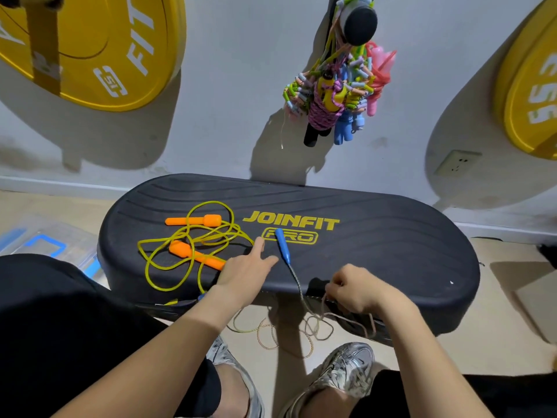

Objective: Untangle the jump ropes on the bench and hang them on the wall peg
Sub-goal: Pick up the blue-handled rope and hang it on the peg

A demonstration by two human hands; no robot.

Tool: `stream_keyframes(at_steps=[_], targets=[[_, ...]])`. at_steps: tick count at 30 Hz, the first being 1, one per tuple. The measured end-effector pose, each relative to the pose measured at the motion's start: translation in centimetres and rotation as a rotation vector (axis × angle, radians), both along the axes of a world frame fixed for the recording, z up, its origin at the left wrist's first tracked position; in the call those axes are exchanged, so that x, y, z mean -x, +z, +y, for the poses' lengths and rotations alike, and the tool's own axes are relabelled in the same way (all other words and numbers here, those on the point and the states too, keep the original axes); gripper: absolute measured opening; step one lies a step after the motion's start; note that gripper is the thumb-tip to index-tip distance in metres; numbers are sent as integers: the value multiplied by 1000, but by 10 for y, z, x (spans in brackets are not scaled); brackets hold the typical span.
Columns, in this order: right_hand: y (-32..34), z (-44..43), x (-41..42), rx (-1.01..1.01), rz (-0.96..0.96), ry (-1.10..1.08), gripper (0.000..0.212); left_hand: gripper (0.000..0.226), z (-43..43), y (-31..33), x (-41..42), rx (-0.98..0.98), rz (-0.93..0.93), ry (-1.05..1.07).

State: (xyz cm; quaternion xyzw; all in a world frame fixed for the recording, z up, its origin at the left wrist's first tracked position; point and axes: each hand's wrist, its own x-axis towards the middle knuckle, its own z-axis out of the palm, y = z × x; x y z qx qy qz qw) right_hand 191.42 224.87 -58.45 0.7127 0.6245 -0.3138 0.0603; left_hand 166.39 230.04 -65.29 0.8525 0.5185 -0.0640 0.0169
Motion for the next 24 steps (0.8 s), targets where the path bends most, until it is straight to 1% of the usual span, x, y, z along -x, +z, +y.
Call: stream_keyframes(at_steps=[1, 3, 5, 6, 7, 8, 11, 12, 13, 15, 16, 17, 18, 19, 21, 23, 24], targets=[[-4, -2, 2, 21, -8, 2, 30, 51, -2, -1, -3, 12, 4, -1], [-15, -7, 9, -13, -57, 8, 21, 38, -5, -3, -8, 26, -19, -10], [-31, -11, 19, -131, -149, 11, 15, 21, -7, -1, -12, 86, -143, 25], [-39, -13, 26, -209, -179, 2, 14, 11, -7, 1, -12, 130, -221, 56], [-47, -14, 33, -281, -201, -9, 18, 5, -5, 2, -11, 180, -307, 87], [-53, -15, 40, -330, -234, -15, 26, 9, -3, 3, -9, 228, -383, 117], [-73, -15, 52, -381, -358, 27, 59, 24, 2, 12, -4, 398, -604, 244], [-79, -14, 54, -400, -378, 48, 66, 27, 3, 14, -2, 459, -666, 299], [-83, -13, 55, -419, -384, 69, 68, 27, 4, 14, 0, 541, -735, 371], [-89, -10, 55, -451, -351, 116, 61, 21, 3, 16, 3, 814, -920, 516], [-91, -8, 54, -452, -316, 150, 56, 15, 2, 16, 7, 938, -994, 548], [-92, -7, 54, -446, -282, 193, 50, 14, 2, 16, 11, 1023, -1036, 539], [-92, -6, 54, -446, -255, 238, 46, 23, 1, 17, 15, 1071, -1056, 501], [-91, -5, 54, -454, -237, 279, 41, 34, 1, 19, 19, 1084, -1060, 448], [-88, -2, 56, -466, -195, 312, 30, 52, 1, 25, 25, 1016, -1003, 324], [-82, 3, 60, -465, -94, 275, 17, 57, 2, 32, 26, 880, -906, 206], [-77, 5, 63, -458, 11, 219, 12, 57, 2, 35, 24, 800, -869, 158]])
